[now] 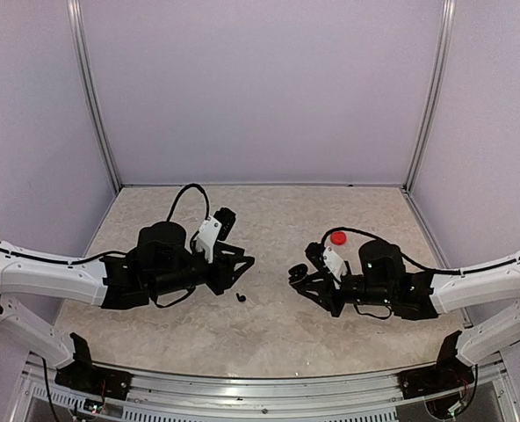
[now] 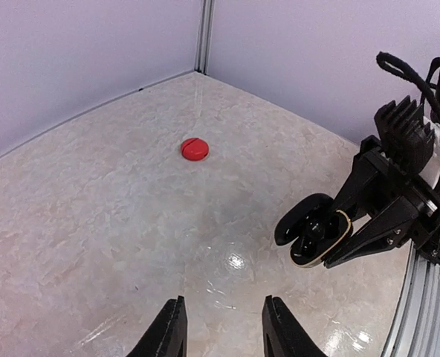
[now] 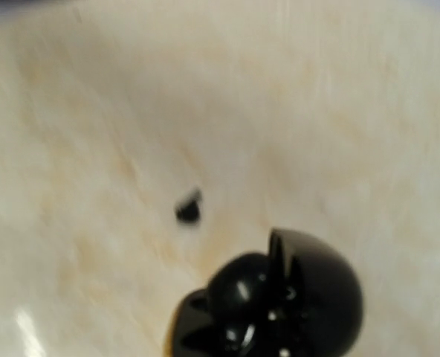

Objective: Insert the wireless bluetooth earbuds into the charging case

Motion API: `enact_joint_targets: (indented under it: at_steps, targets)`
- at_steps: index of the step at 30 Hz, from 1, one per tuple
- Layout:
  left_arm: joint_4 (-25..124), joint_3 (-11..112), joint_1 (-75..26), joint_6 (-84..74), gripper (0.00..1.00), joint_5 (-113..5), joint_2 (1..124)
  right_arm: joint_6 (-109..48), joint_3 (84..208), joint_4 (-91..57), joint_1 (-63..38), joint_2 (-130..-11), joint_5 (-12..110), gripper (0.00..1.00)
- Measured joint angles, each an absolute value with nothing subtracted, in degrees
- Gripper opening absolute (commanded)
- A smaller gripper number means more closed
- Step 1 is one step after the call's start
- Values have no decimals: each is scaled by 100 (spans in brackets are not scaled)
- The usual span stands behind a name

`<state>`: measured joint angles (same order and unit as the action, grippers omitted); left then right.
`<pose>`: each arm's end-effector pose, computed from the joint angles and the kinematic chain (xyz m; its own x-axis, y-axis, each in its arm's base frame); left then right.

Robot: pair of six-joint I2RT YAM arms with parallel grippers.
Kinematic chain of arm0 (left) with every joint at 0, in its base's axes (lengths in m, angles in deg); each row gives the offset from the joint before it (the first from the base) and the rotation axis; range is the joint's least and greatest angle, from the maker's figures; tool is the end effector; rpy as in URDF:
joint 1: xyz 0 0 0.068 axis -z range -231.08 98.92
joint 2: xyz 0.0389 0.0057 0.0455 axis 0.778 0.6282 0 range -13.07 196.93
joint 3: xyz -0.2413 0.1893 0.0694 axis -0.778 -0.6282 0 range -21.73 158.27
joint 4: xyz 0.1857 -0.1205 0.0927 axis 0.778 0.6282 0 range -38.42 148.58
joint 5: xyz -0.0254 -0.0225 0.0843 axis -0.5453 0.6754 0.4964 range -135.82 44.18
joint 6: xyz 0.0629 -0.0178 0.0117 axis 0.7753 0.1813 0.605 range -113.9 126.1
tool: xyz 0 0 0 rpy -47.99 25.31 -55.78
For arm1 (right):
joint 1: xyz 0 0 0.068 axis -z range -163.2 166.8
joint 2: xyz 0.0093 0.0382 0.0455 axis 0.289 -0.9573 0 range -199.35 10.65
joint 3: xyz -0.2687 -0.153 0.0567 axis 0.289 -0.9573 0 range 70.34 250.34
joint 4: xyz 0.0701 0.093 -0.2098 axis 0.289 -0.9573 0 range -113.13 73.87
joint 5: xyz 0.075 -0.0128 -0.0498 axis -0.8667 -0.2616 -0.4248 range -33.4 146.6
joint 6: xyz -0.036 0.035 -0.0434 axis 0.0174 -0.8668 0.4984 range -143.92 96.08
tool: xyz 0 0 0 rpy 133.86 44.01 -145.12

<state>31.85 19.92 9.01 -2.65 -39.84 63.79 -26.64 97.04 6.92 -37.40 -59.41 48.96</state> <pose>0.1483 -0.2468 0.2996 -0.2551 0.1401 -0.9567 0.7824 0.6113 -0.1191 0.1326 0.1956 0.2493 -0.2444 -0.2585 -0.9346 -0.8662 0.4915 0.0906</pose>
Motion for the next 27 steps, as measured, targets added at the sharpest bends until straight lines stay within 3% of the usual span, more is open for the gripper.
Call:
enact_joint_targets:
  at_steps: [11,27]
  targets:
    - [3023,1586,613,-772,37,-3997,6392,-2656,10674,-595,-3740,-7469,5114,0]
    - [4394,1634,453,-1697,36,-3940,6539,-2671,10587,-663,-3462,-6586,4863,0]
